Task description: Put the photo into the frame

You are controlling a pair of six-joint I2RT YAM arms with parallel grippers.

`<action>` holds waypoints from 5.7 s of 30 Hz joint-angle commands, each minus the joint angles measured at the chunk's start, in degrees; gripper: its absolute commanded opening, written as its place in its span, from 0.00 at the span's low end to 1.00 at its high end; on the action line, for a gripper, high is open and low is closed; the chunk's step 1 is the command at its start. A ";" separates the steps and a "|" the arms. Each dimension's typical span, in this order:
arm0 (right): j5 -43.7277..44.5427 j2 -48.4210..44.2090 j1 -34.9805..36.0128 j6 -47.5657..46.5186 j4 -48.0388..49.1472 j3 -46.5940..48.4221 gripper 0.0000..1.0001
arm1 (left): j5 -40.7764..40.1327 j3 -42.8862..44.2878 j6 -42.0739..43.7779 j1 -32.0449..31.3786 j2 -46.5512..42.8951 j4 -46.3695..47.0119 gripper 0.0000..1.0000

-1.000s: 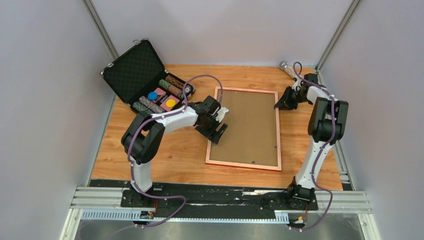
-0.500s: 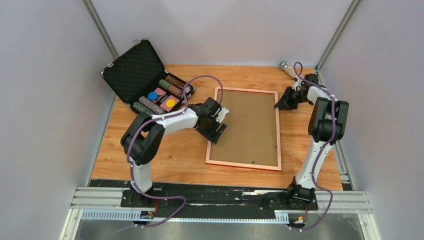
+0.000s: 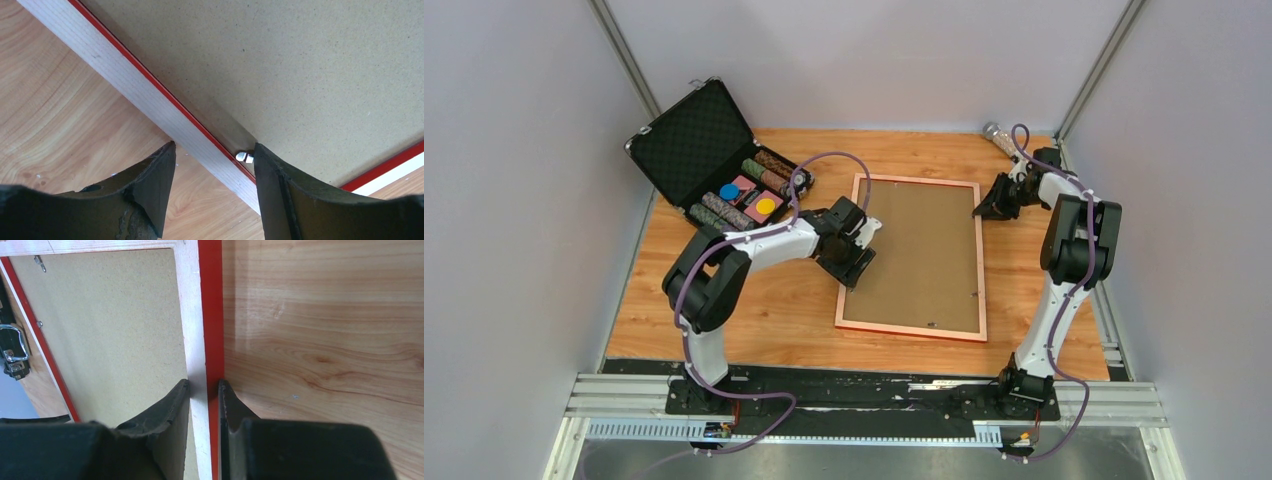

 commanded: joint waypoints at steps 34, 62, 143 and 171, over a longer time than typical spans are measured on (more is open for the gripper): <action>-0.50 1.33 -1.16 0.91 2.88 -0.21 0.00 | -4.37 -0.76 2.43 -0.19 -8.66 -0.48 0.88; -1.80 1.68 -1.44 1.00 2.88 -0.55 0.00 | -4.91 -1.56 3.18 -0.78 -1.35 1.71 0.83; 9.01 -5.55 4.42 -36.96 -6.70 -2.76 0.00 | -6.44 4.68 6.28 11.79 -16.70 -3.06 1.00; 6.38 3.49 17.23 -63.52 -18.49 13.58 0.01 | 1.97 9.10 5.68 12.56 -4.84 -1.21 1.00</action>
